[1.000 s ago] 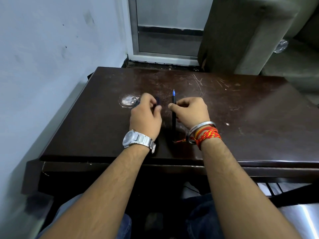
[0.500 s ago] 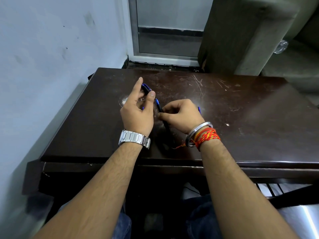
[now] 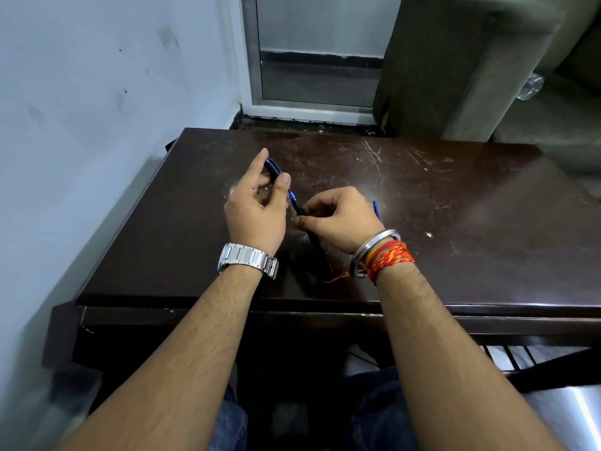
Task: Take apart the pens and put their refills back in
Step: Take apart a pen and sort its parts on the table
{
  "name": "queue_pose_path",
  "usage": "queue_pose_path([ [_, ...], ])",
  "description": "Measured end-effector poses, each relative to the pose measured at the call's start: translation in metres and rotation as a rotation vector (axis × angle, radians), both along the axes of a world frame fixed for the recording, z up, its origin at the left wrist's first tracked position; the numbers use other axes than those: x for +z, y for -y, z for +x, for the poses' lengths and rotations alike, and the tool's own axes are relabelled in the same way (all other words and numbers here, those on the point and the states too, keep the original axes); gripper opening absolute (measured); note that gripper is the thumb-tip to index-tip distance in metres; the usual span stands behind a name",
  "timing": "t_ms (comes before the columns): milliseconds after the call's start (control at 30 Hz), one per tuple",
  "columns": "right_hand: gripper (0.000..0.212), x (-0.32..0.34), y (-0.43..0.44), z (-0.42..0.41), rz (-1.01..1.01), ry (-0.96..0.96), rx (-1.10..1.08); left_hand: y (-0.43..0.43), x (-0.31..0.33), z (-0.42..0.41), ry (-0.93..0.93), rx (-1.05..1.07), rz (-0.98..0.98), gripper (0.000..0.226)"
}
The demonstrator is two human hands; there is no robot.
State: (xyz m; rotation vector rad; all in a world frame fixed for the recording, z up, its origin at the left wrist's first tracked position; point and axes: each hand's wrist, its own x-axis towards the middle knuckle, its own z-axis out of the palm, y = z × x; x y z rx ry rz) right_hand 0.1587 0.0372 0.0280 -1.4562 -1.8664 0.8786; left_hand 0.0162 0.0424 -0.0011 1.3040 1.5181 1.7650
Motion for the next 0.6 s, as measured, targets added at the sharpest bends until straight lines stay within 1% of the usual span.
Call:
queue_pose_path([
  [200, 0.01, -0.001, -0.0003, 0.0007, 0.0, 0.036, 0.031, -0.002, -0.0004, -0.0041, -0.013, -0.072, -0.038, 0.048],
  [400, 0.011, -0.0005, 0.0011, -0.0019, 0.02, 0.054, 0.027, -0.0038, -0.0016, -0.003, 0.098, -0.11, -0.051, 0.046],
  [500, 0.009, 0.0002, 0.0007, -0.0006, -0.007, 0.001, 0.005, -0.003, -0.0032, -0.0015, 0.124, -0.133, -0.056, 0.041],
  [600, 0.005, -0.0021, 0.0006, -0.0032, 0.023, -0.065, -0.013, -0.0017, -0.0031, 0.0012, 0.146, -0.168, -0.079, 0.035],
])
